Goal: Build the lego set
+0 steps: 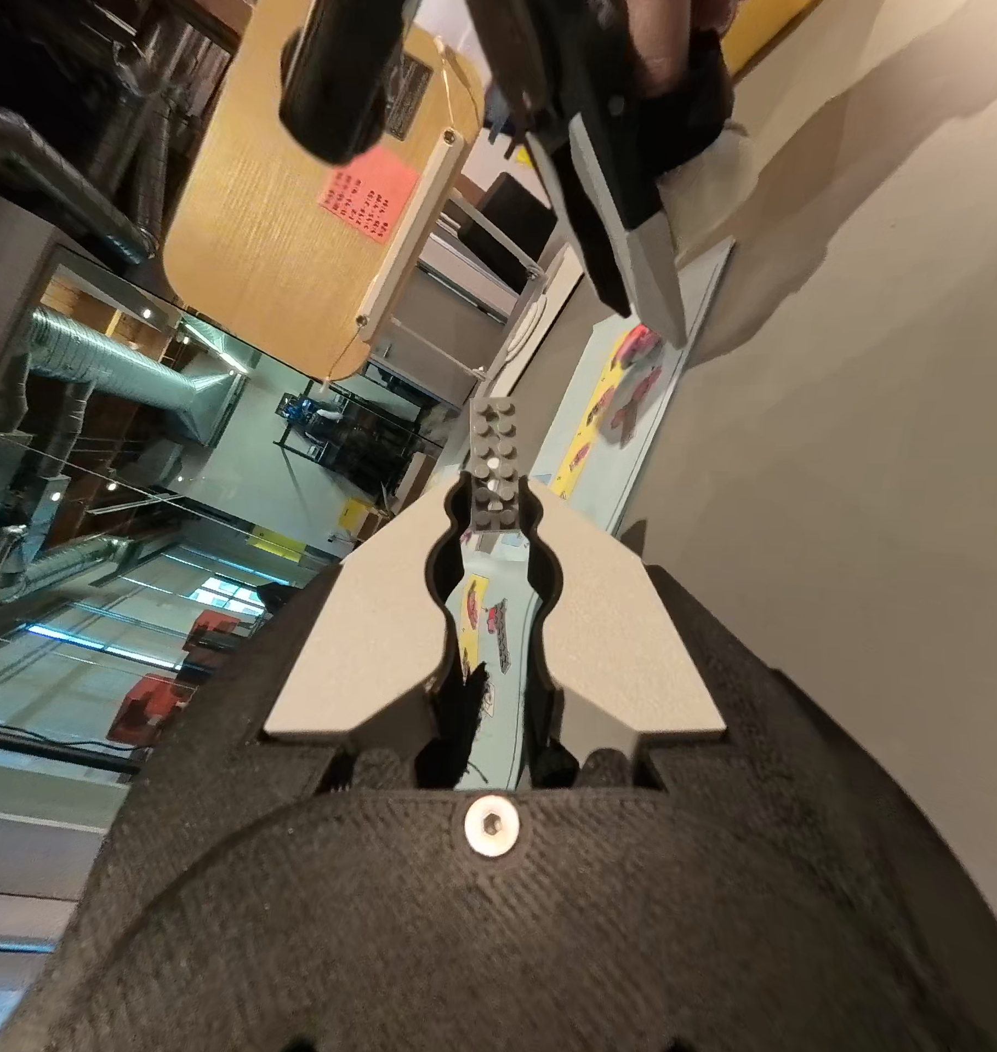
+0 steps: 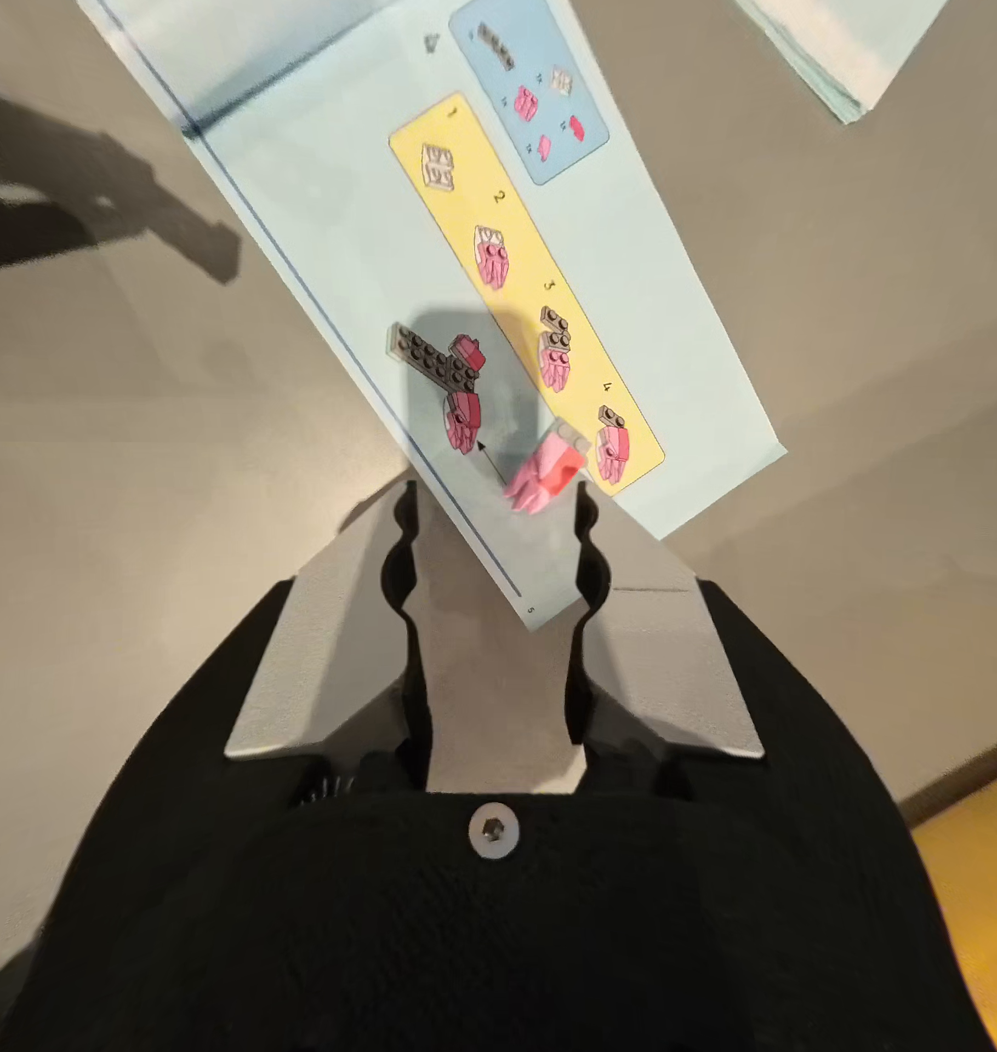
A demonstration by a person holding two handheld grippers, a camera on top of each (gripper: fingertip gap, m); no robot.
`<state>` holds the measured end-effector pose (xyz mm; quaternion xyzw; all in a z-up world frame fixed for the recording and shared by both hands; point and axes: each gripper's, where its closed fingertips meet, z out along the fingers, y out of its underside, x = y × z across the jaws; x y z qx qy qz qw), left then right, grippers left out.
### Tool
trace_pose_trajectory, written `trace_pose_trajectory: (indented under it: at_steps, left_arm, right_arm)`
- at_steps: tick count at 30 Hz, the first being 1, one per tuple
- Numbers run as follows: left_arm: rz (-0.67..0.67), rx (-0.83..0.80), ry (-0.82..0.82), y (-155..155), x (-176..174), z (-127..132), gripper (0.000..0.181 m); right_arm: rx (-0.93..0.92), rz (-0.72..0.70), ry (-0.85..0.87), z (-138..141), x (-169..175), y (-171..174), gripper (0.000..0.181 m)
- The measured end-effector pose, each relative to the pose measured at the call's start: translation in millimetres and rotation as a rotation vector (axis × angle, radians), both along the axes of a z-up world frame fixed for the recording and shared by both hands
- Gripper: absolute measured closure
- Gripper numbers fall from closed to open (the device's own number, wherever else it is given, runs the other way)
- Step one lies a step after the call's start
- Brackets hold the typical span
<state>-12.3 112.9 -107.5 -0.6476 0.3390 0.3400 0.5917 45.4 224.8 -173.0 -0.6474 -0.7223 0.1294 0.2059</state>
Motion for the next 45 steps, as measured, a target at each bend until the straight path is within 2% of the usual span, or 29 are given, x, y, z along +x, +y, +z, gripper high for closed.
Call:
trace_pose_trajectory:
  at_steps: [4,8,9,14,18,20,22,23,26,28,32,35,38,40,41,43,45]
  left_arm:
    - [-0.010,0.028,-0.030,-2,1,6,0.166]
    - [-0.033,0.088,-0.024,-5,6,16,0.166]
    - [-0.041,0.100,-0.017,-6,8,18,0.166]
    - [-0.086,0.110,0.029,-9,19,17,0.166]
    - [-0.105,0.091,0.035,-9,22,13,0.166]
    - [-0.175,0.037,-0.088,-10,30,8,0.164]
    - [-0.302,-0.100,-0.385,-15,44,4,0.133]
    - [-0.363,-0.153,-0.549,-18,48,8,0.124]
    - [-0.506,-0.280,-0.891,-25,50,18,0.132]
    - [-0.530,-0.321,-0.958,-27,48,17,0.147]
    - [-0.527,-0.374,-0.896,-28,57,5,0.163]
    - [-0.532,-0.380,-0.883,-28,60,3,0.170]
    - [-0.533,-0.383,-0.963,-26,57,8,0.174]
    - [-0.500,-0.363,-1.006,-21,48,11,0.175]
    - [-0.488,-0.355,-1.032,-20,44,12,0.175]
    - [-0.453,-0.342,-1.065,-16,36,13,0.175]
    - [-0.416,-0.331,-1.081,-13,29,12,0.175]
  right_arm:
    - [-0.104,-0.009,0.339,42,-18,-20,0.124]
    - [-0.458,0.189,0.735,97,-33,-90,0.132]
    - [-0.505,0.216,0.758,101,-32,-99,0.136]
    - [-0.509,0.280,0.733,89,-31,-111,0.162]
    - [-0.543,0.321,0.720,84,-28,-118,0.174]
    - [-0.523,0.349,0.717,83,-23,-119,0.175]
    - [-0.524,0.400,0.724,84,-17,-123,0.174]
    - [-0.539,0.430,0.727,85,-13,-126,0.174]
    - [-0.562,0.502,0.730,87,-4,-135,0.175]
    - [-0.563,0.529,0.735,88,-2,-138,0.175]
    - [-0.558,0.559,0.747,89,-1,-143,0.175]
    - [-0.550,0.558,0.757,90,0,-142,0.175]
    - [-0.494,0.509,0.804,94,-5,-131,0.171]
    - [-0.369,0.380,0.859,97,-11,-100,0.154]
    - [-0.253,0.281,0.857,93,-13,-74,0.152]
    - [-0.037,0.164,0.754,70,-7,-33,0.151]
    - [0.077,0.072,0.622,44,-1,-4,0.151]
